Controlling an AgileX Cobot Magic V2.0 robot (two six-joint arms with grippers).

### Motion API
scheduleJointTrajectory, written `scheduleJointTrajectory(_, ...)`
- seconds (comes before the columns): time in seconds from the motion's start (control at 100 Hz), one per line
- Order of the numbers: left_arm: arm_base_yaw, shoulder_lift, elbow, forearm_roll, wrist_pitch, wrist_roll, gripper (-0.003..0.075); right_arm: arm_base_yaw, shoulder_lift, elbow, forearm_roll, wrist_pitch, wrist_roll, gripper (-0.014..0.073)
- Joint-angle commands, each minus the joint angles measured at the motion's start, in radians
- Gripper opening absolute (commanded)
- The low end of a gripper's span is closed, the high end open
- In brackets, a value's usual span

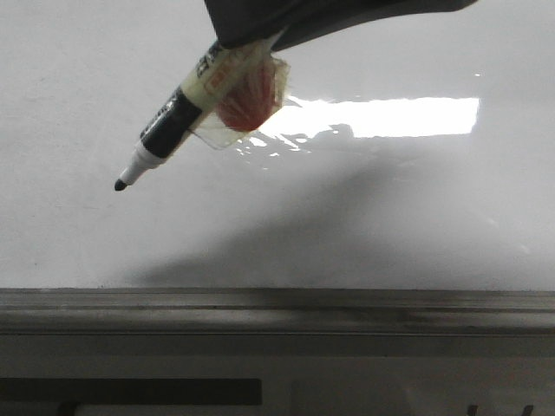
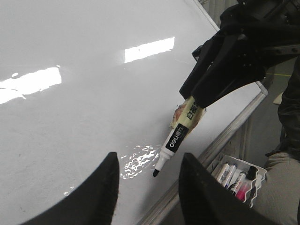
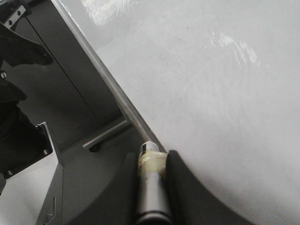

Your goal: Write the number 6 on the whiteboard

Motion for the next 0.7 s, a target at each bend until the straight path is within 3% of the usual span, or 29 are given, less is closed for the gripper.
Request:
scheduleJointTrajectory(0.0, -0.004, 0.007, -0.027, 0.001, -0.066, -0.006, 0.0270, -0.005, -0.022, -0.034, 0.003, -0.050, -0.010, -0.0064)
scheduleJointTrajectory(0.56, -0.004, 0.007, -0.027, 0.001, -0.066, -0.006, 0.0270, 0.001, -0.041, -0.034, -0.003, -0.068, -0.003, -0.0064)
scheduleJointTrajectory(0.63, -0.004, 0.007, -0.027, 0.001, -0.066, -0.006, 0.0270, 0.024, -0.054, -0.034, -0.132, -0.097, 0.122, -0.0064)
scheduleJointTrajectory(0.69, -0.004, 0.007, -0.027, 0.001, -0.066, -0.006, 0.0270, 0.046, -0.065, -0.034, -0.366, -0.114, 0.364, -0.0064)
